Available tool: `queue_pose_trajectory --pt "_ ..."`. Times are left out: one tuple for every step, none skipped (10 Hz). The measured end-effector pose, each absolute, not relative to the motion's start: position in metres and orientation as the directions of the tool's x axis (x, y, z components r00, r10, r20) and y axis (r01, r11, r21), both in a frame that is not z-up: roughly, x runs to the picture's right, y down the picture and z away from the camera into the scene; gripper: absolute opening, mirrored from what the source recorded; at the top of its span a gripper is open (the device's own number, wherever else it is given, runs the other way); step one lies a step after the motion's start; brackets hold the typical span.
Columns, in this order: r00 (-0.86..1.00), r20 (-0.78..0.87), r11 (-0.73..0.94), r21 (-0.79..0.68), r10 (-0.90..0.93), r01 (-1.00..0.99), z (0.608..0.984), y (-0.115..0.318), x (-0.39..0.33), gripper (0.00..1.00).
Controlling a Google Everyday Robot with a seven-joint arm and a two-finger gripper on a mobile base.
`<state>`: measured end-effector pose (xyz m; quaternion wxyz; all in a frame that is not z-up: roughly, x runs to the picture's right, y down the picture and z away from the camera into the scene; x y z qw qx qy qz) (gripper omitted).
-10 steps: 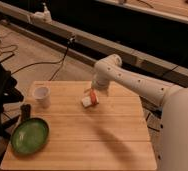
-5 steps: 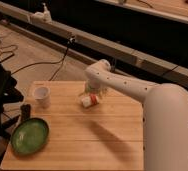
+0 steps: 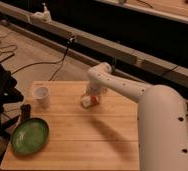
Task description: Place the pepper in the ceramic cup
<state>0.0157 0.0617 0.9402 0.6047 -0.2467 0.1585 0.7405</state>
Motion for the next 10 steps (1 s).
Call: queue_pose_trajectory --pt "-0.152 -0.554 -0.221 -0.059 0.818 -0.973 0.941 0.060 0.019 0.42" --pt "-0.155 -0.552 -0.222 -0.056 0.819 -0.973 0.942 0.060 0.022 0.34" --pt "-0.161 -0.548 -0.226 -0.053 0.821 -0.973 0.941 0.058 0.026 0.24" --pt "-0.171 -0.543 -0.234 -0.050 0.822 -0.971 0.939 0.056 0.030 0.12" --pt "-0.181 -0.539 -0.244 -0.047 0.823 -0.969 0.936 0.052 0.034 0.03" --pt "-0.188 -0.534 -0.251 -0.046 0.824 -0.967 0.933 0.049 0.037 0.00" --pt "-0.195 -0.527 -0.258 -0.048 0.827 -0.965 0.929 0.045 0.040 0.00" --pt "-0.200 -0.515 -0.265 -0.056 0.834 -0.963 0.923 0.037 0.040 0.00" --pt "-0.199 -0.502 -0.267 -0.067 0.842 -0.961 0.917 0.030 0.040 0.00" --pt "-0.188 -0.477 -0.264 -0.098 0.859 -0.959 0.905 0.016 0.034 0.00"
